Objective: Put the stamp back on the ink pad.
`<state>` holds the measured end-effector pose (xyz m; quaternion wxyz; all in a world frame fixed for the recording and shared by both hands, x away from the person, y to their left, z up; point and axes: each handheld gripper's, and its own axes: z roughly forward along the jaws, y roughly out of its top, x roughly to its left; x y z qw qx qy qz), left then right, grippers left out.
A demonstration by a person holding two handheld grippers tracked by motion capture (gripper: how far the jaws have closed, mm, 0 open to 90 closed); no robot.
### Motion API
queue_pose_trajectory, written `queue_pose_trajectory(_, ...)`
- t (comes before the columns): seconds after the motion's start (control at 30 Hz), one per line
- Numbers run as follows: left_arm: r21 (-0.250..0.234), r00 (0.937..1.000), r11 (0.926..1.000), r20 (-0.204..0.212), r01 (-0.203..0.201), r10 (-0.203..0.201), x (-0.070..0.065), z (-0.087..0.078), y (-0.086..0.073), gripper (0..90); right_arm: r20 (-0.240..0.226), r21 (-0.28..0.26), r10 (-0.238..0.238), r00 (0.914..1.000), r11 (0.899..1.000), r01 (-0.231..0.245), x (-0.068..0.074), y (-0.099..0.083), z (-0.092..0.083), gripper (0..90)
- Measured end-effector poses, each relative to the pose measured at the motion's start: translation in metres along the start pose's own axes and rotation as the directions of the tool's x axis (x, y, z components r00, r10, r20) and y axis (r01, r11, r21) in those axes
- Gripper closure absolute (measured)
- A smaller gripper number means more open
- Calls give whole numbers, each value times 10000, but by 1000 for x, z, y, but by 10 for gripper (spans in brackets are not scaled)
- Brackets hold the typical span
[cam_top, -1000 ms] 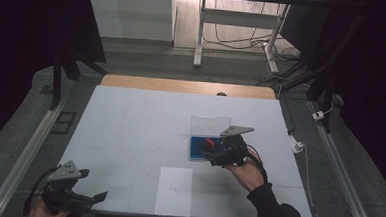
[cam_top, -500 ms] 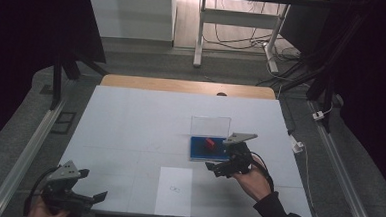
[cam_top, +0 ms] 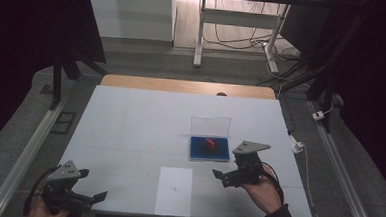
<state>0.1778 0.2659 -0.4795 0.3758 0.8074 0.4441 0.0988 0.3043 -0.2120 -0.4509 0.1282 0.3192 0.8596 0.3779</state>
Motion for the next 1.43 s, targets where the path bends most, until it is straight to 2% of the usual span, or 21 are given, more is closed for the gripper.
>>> queue_pose_trajectory(0.47, -2, 10000, 10000, 8, 26, -26, 0, 0, 0, 12, 611, -368, 604, 9963, 9976, -582, -2, -29, -37, 0)
queue_pose_trajectory(0.7, -11, 10000, 10000, 15, 40, -40, 0, 0, 0, 12, 963, -588, 1153, 9887, 9922, -1099, -6, -47, -58, 0)
queue_pose_trajectory(1.0, -18, 10000, 10000, 27, 47, -47, 1, 0, 0, 11, 1557, -699, 1692, 9732, 9846, -1600, -7, -73, -77, 0)
queue_pose_trajectory(1.2, -14, 10000, 10000, 22, 65, -65, 1, 0, 0, 11, 1773, -465, 1987, 9639, 9800, -1935, -7, -85, -85, 0)
queue_pose_trajectory(1.27, 15, 10000, 10000, 5, 50, -50, 1, 0, 0, 11, 1823, -570, 2088, 9608, 9778, -2017, -7, -86, -87, 0)
queue_pose_trajectory(1.37, -6, 10000, 10000, 23, 62, -62, 1, 0, 0, 11, 1967, -374, 2077, 9582, 9782, -2043, -7, -86, -85, 0)
queue_pose_trajectory(1.43, -38, 10000, 10000, 49, 72, -72, 1, 0, 1, 11, 2014, -246, 1935, 9602, 9810, -1925, -6, -86, -84, 0)
